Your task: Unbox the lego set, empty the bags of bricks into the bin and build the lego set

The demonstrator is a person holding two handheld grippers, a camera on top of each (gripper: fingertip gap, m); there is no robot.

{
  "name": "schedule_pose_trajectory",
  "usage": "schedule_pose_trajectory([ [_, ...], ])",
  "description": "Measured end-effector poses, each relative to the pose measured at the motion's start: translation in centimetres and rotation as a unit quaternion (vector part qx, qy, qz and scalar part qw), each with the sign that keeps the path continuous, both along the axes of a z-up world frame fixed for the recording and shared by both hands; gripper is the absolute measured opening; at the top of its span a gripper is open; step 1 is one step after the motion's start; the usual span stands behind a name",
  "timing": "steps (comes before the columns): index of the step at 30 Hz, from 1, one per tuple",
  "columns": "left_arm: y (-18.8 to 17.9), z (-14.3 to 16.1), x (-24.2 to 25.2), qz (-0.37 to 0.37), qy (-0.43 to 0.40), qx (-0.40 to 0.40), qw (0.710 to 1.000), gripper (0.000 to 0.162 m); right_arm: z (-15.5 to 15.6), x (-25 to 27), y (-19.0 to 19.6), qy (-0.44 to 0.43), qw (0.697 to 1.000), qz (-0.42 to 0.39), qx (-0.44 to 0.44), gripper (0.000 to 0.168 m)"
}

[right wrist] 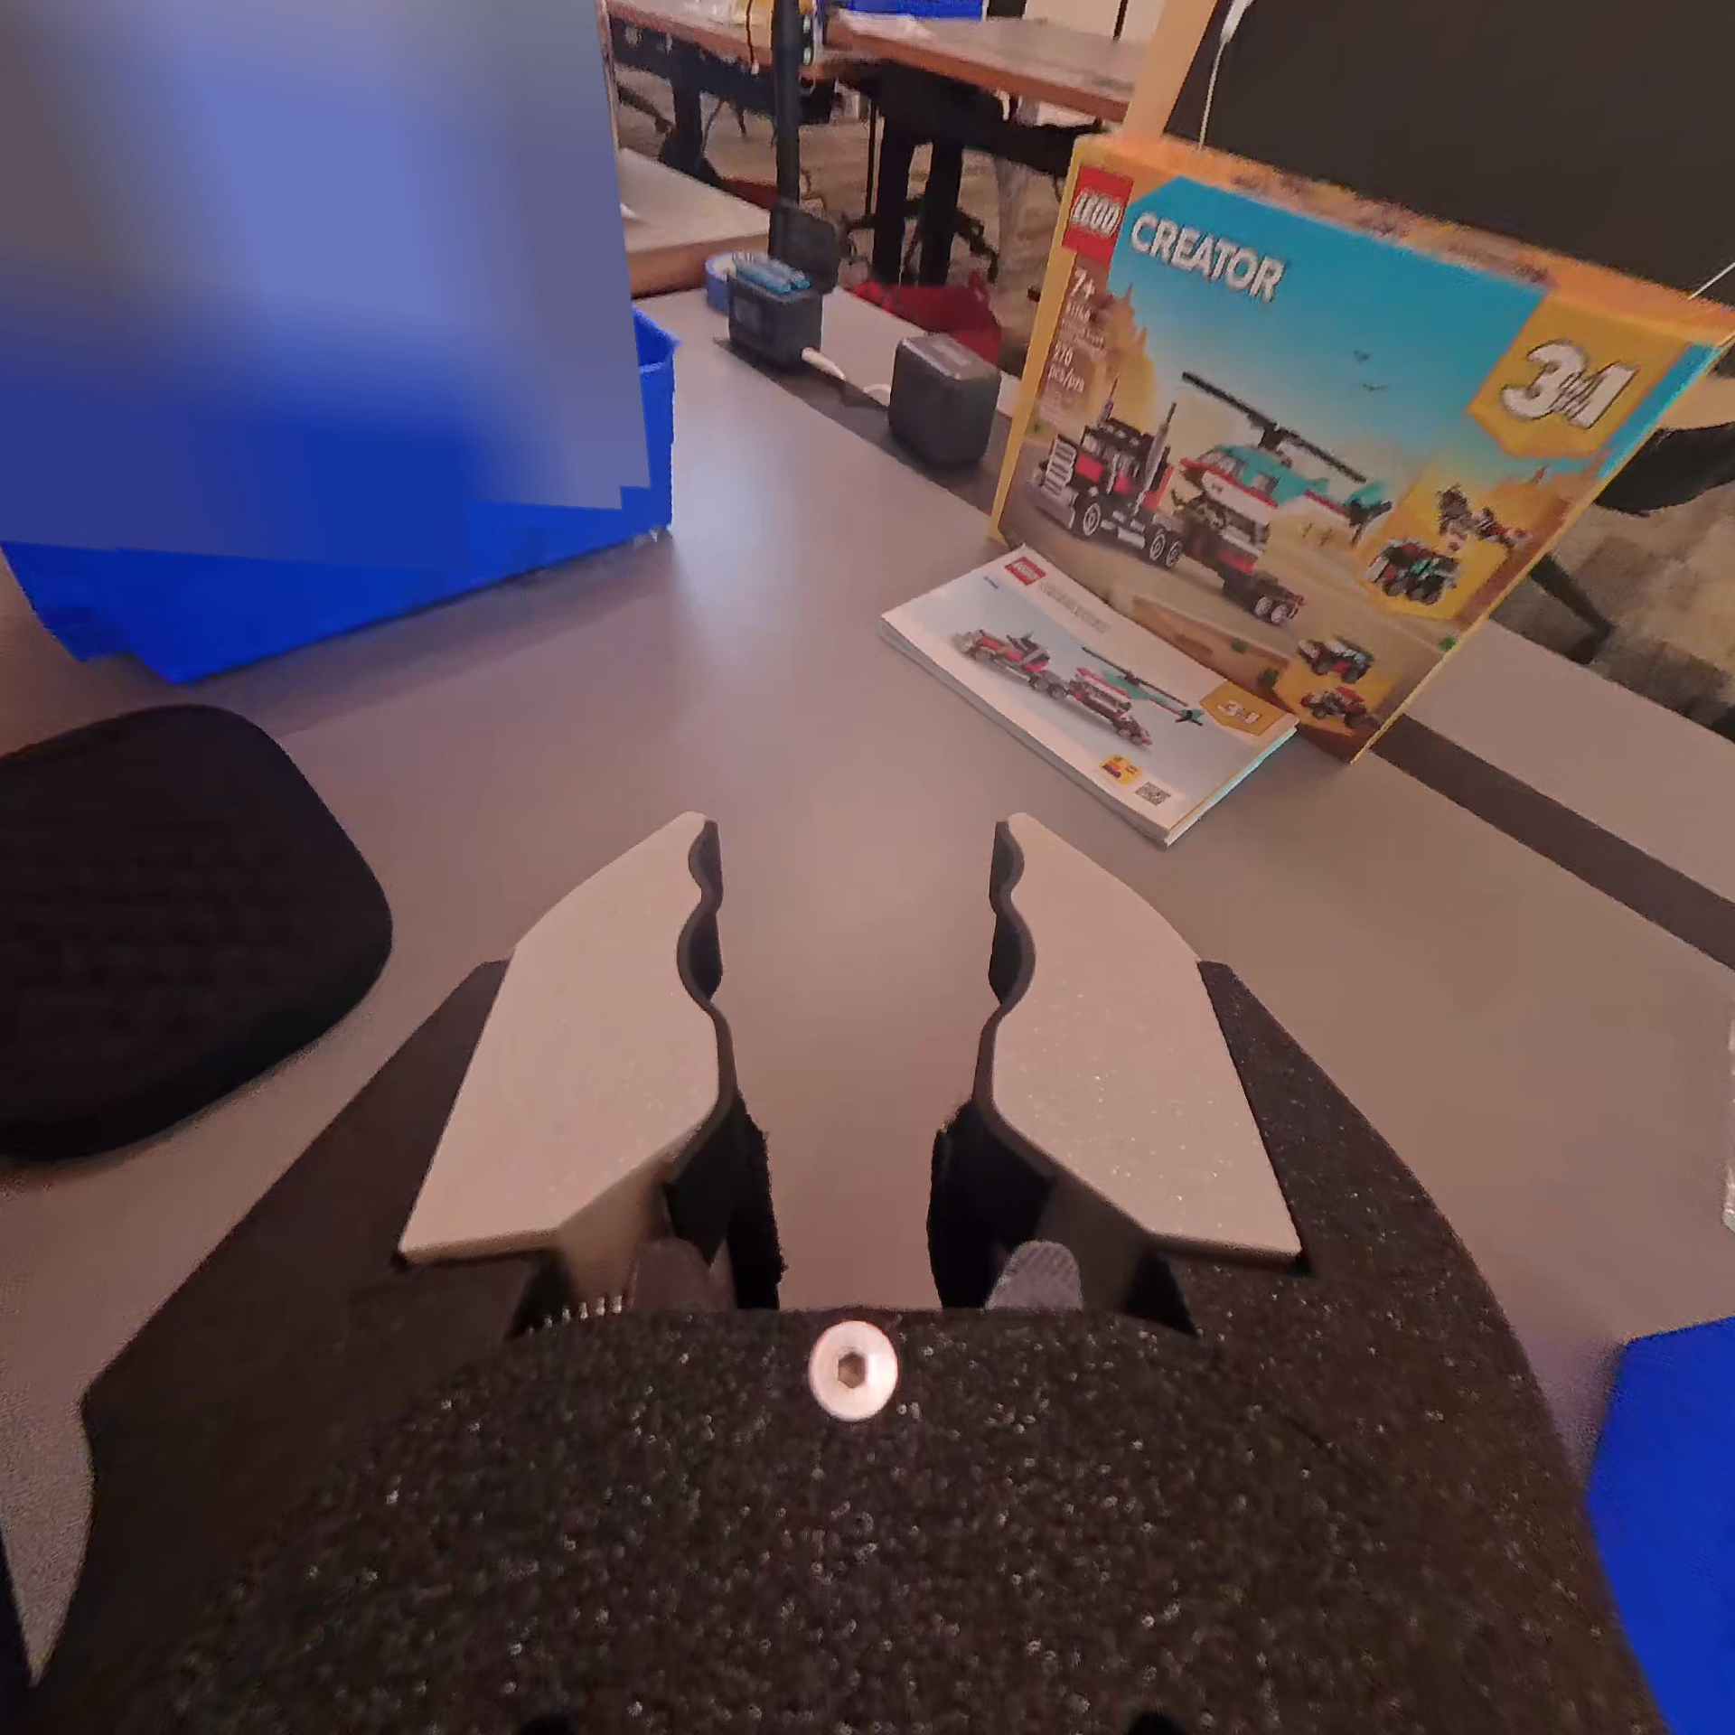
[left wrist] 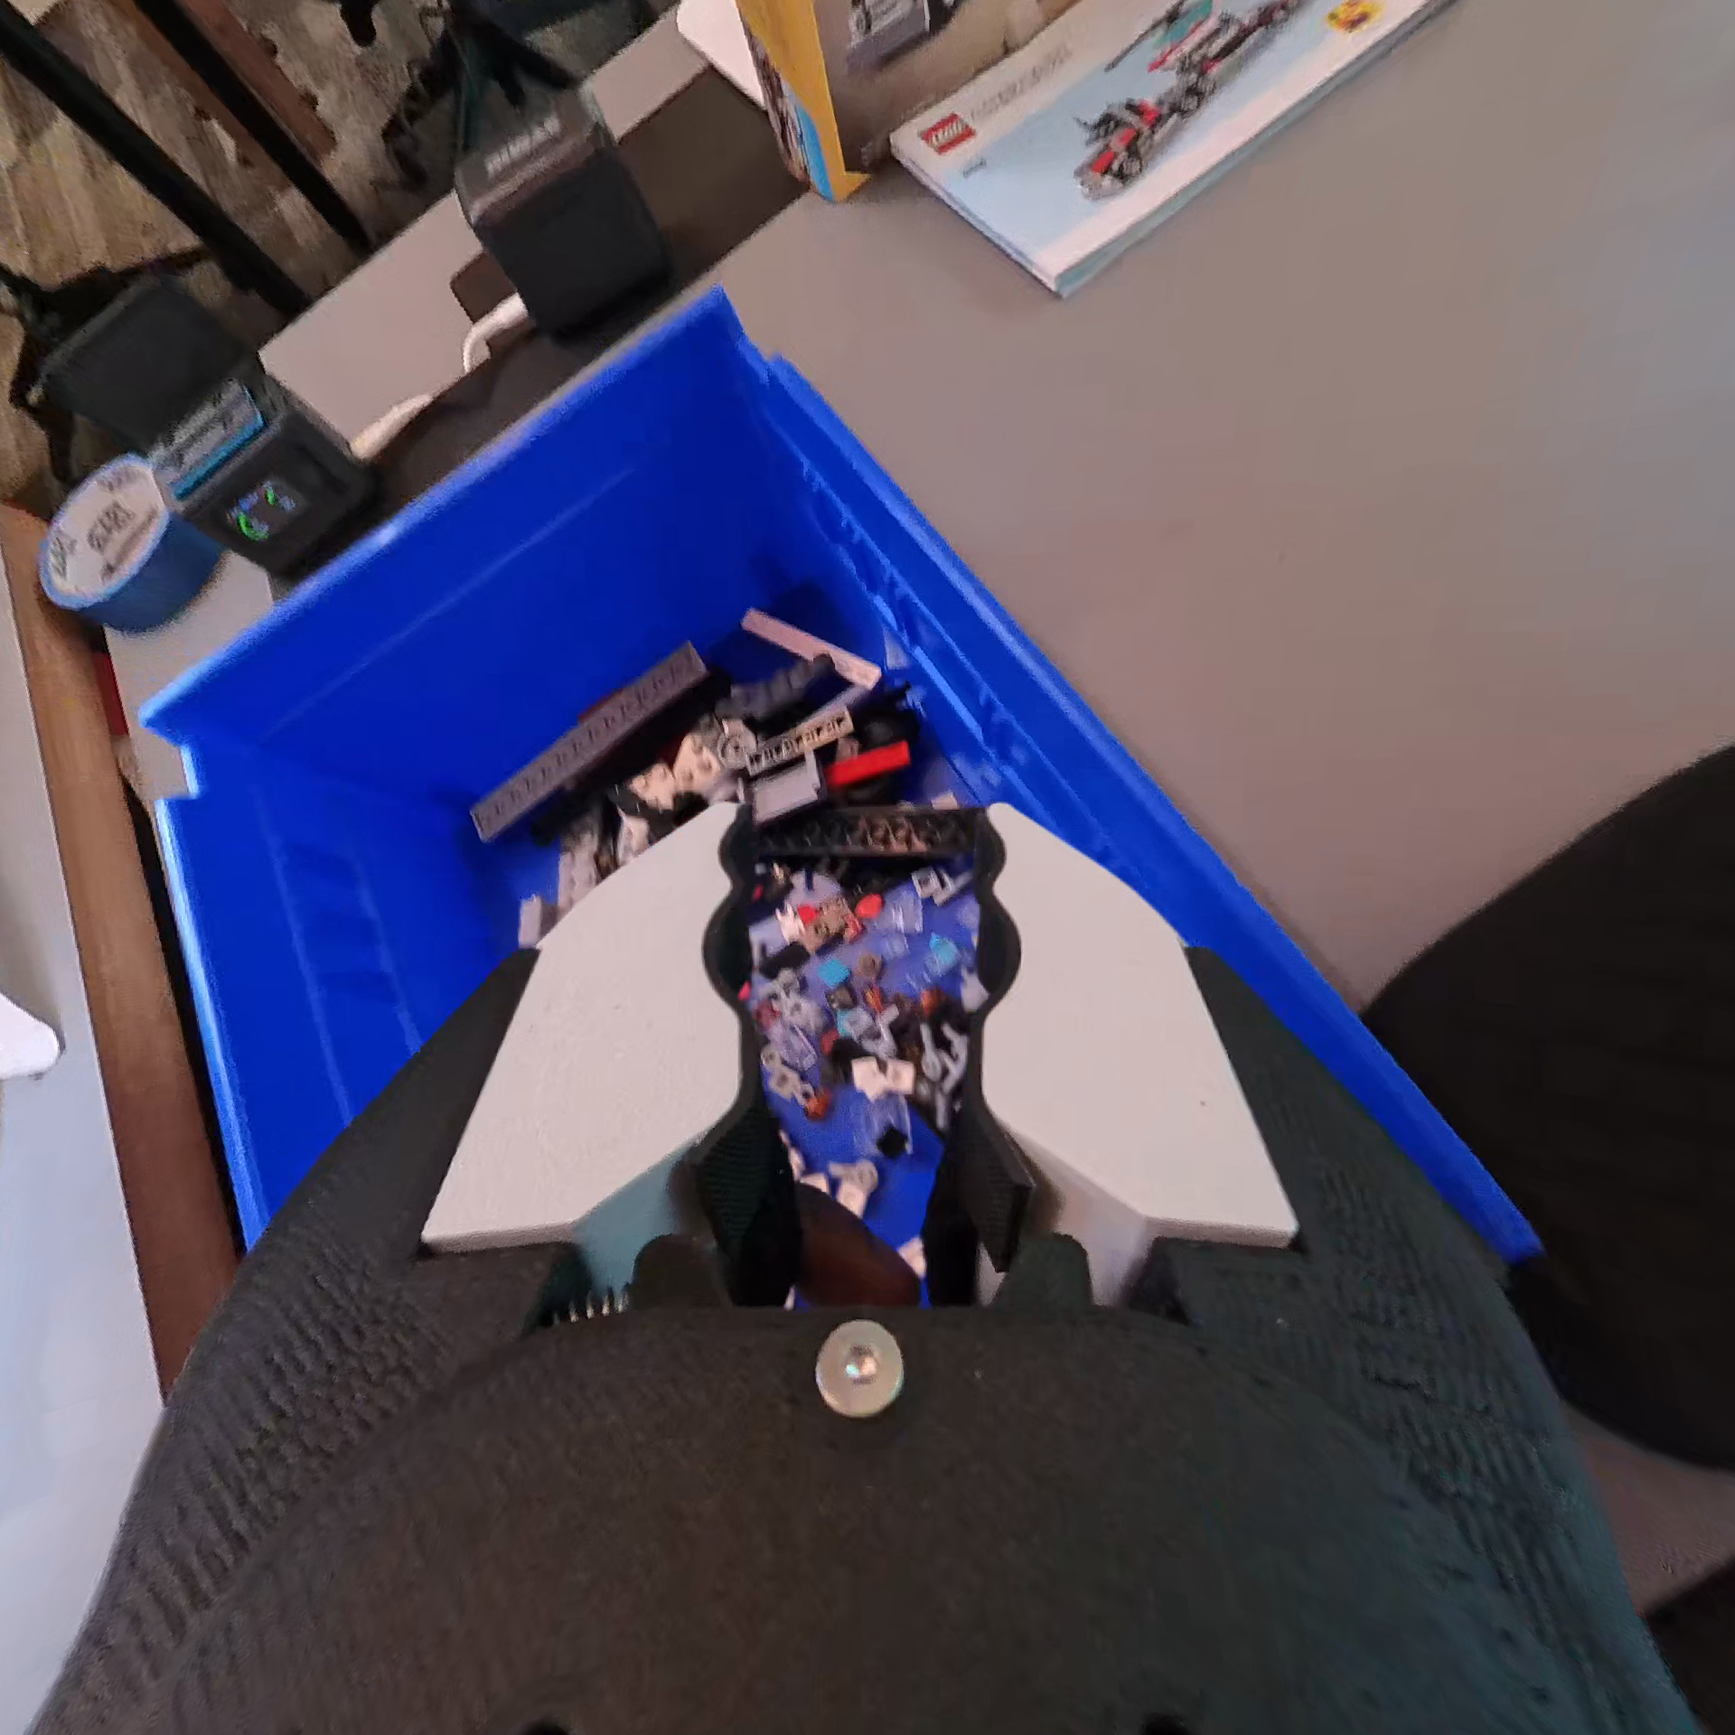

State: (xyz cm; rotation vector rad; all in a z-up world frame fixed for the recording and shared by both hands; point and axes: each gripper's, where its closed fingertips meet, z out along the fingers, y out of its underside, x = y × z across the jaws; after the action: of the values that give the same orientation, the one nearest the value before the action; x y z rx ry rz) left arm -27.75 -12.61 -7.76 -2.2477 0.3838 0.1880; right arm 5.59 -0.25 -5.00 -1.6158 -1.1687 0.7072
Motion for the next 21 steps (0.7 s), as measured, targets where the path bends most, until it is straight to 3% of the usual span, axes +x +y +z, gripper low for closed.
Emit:
schedule_pose_trajectory([
  [6, 2.2, 2.7, 1.2, 0.007, -0.054, 0.044, 0.998, 0.042, -2.2, -1.7, 1.1, -0.048, 0.997, 0.051, -0.037, 0.057],
  [12, 4.1, 6.8, 13.5, -0.057, -0.133, 0.131, 0.981, 0.047, -4.5, -2.1, 4.6, -0.083, 0.993, 0.06, -0.057, 0.074],
  [16, 9.0, 4.6, 19.8, -0.116, -0.152, 0.109, 0.975, 0.056, -5.7, -1.5, 5.9, -0.038, 0.998, 0.023, -0.04, 0.079],
  [19, 13.7, 1.0, 21.5, -0.167, -0.098, 0.077, 0.978, 0.061, -6.3, -0.6, 6.3, -0.002, 0.999, 0.004, -0.04, 0.08],
  [21, 16.5, -1.0, 22.5, -0.242, -0.051, 0.068, 0.967, 0.054, -6.7, -0.4, 6.1, 0.019, 0.998, 0.009, -0.06, 0.08],
])
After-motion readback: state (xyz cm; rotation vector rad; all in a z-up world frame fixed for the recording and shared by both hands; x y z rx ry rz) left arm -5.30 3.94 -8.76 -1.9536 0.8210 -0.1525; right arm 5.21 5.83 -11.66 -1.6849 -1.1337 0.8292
